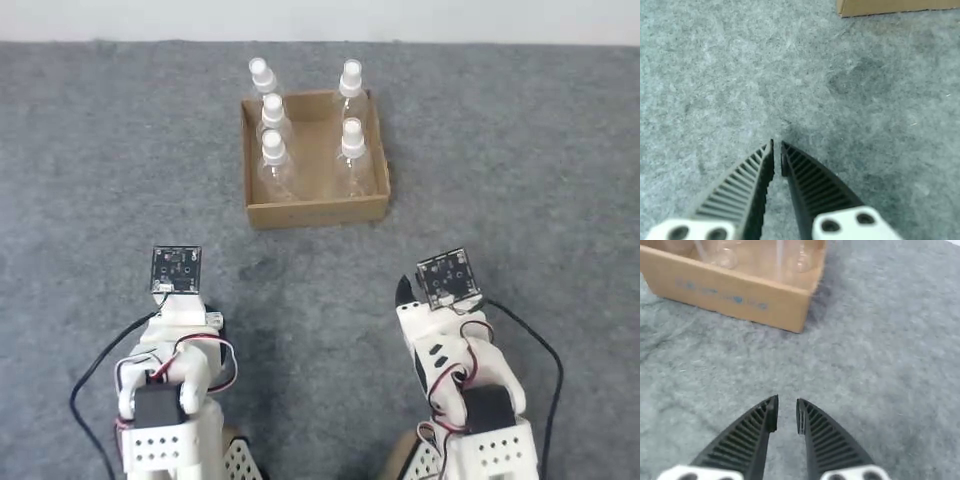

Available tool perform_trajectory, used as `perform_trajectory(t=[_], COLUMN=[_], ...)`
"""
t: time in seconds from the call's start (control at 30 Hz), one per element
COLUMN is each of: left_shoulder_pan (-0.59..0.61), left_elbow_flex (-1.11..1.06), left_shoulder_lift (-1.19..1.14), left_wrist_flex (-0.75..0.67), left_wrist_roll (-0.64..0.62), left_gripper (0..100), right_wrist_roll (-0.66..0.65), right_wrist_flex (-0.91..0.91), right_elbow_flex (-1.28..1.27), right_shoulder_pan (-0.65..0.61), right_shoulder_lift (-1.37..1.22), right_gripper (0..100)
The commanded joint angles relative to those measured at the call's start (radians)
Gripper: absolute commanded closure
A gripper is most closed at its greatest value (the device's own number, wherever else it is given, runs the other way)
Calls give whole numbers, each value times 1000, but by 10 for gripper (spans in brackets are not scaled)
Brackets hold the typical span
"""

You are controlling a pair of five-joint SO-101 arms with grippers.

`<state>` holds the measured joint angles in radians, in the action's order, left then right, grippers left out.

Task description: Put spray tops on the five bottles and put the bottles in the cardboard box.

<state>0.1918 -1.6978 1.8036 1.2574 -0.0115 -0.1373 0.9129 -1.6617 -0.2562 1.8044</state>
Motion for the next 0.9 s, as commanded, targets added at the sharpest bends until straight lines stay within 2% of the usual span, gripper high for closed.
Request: perform_trajectory(t=[0.0, 0.1, 0.23, 0.47, 0.87], left_shoulder_pan=[5, 5, 5, 5, 5], left_elbow_flex=[13, 13, 13, 13, 13], left_shoulder_lift=[18, 18, 18, 18, 18], left_wrist_flex=[5, 5, 5, 5, 5], left_wrist_roll=[5, 5, 5, 5, 5], left_gripper=[976, 976, 976, 976, 976], right_wrist_roll=[-12, -12, -11, -11, -14], right_wrist_flex=[13, 24, 139, 387, 392], right_elbow_flex=[-21, -21, -21, -21, -21], right_shoulder_pan=[64, 128, 217, 236, 232], right_shoulder_lift=[1, -7, -7, 2, 4], right_gripper=[992, 992, 992, 992, 992])
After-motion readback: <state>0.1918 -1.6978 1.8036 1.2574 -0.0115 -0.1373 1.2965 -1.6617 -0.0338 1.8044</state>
